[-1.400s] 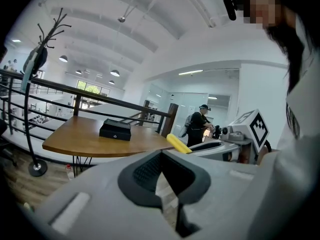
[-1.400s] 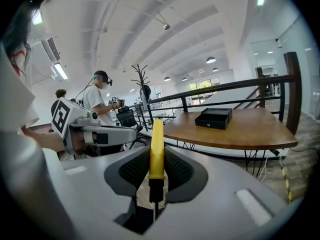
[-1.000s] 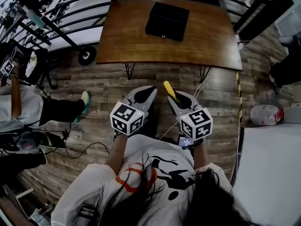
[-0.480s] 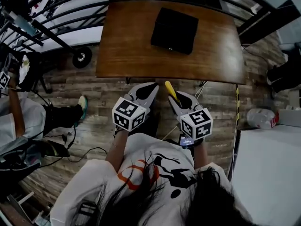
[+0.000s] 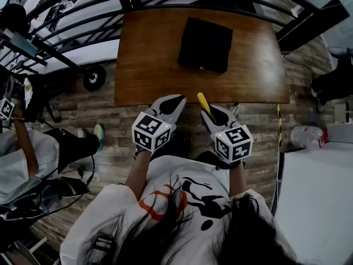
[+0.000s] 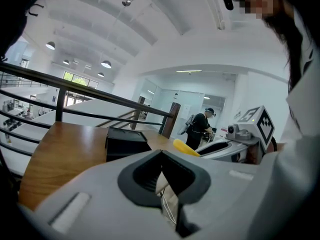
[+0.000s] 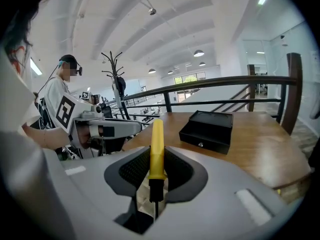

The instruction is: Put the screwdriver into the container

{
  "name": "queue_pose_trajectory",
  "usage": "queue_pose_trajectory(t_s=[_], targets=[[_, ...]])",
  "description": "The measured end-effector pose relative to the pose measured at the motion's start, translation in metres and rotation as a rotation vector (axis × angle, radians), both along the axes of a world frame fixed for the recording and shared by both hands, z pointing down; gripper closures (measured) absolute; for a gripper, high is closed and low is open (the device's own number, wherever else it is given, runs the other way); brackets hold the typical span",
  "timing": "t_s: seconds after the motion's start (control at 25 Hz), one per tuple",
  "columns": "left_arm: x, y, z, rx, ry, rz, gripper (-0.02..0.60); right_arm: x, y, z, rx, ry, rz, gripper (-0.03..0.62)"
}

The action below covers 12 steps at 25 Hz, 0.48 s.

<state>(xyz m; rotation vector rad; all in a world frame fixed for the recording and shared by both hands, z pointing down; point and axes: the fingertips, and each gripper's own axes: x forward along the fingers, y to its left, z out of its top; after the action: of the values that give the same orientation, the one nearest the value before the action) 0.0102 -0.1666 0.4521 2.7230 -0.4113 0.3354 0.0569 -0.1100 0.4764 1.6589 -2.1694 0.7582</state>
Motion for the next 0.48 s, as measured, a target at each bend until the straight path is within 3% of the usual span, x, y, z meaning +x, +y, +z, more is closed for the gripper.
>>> queue_pose_trajectory(t_s=[0.24,0.48], targets=[[0.026,0.000,-0.015,0.017,0.015,0.023,0.581,0.023,-0.004,-0.016,0.024,0.012,0.013,0.485],[0.011,-0.027,0.001,0.010,0.014,0.020,0.581,0.019,-0.039,-0.004,0.023,0.019,0.016,0.485]])
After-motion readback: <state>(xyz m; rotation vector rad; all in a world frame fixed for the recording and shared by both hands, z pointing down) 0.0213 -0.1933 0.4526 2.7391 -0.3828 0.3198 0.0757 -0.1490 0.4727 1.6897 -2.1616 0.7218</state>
